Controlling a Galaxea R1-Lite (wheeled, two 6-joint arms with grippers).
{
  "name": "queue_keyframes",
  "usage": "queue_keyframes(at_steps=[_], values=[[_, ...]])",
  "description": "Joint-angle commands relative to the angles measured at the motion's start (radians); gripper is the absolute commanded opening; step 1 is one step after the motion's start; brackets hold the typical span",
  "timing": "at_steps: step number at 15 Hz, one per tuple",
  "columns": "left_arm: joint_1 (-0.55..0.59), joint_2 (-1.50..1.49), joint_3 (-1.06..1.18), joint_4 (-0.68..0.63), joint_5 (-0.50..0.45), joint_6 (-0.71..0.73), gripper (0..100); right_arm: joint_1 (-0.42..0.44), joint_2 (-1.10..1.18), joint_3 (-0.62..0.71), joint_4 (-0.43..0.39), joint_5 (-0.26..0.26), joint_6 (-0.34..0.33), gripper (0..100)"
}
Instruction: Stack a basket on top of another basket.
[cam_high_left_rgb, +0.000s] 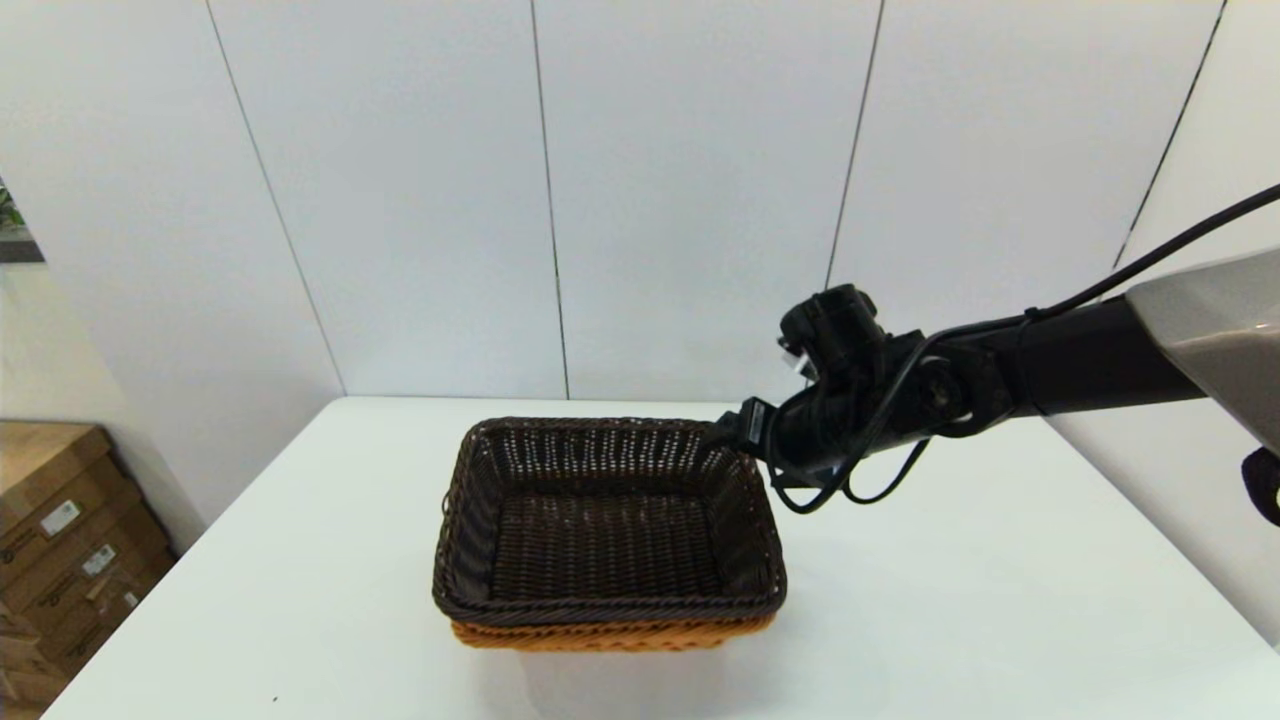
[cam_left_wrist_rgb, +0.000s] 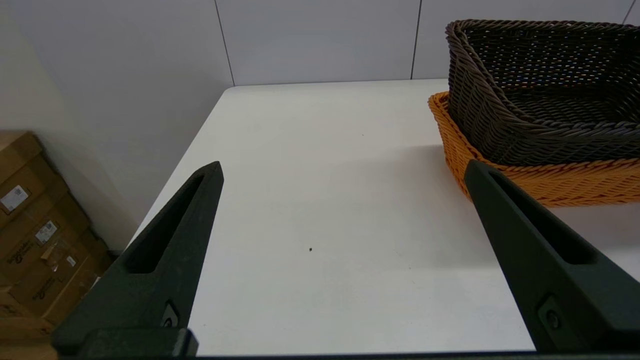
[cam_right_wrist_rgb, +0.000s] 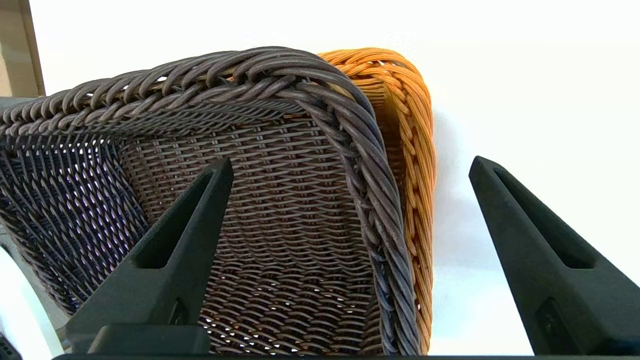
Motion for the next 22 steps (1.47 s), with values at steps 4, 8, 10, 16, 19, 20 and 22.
queue_keyframes(at_steps=[4, 8, 10, 16, 19, 20, 22], values=[[0.000, -0.001, 0.002, 0.000, 0.001, 0.000, 100, -0.012, -0.016, 0.006, 0.007, 0.000, 0.001, 100], [0.000, -0.001, 0.002, 0.000, 0.001, 0.000, 100, -0.058, -0.106, 0.055, 0.009, -0.002, -0.021, 100], [0.000, -0.001, 0.002, 0.000, 0.001, 0.000, 100, -0.079, -0.177, 0.089, 0.012, -0.002, -0.044, 100], [0.000, -0.001, 0.002, 0.000, 0.001, 0.000, 100, -0.136, -0.520, 0.259, 0.041, -0.003, -0.231, 100], [0.000, -0.001, 0.002, 0.000, 0.001, 0.000, 100, -0.167, -0.731, 0.379, 0.083, -0.003, -0.334, 100], [0.000, -0.001, 0.002, 0.000, 0.001, 0.000, 100, -0.185, -0.823, 0.443, 0.086, -0.003, -0.369, 100], [0.000, -0.001, 0.002, 0.000, 0.001, 0.000, 100, -0.208, -0.970, 0.560, 0.087, -0.023, -0.426, 100]])
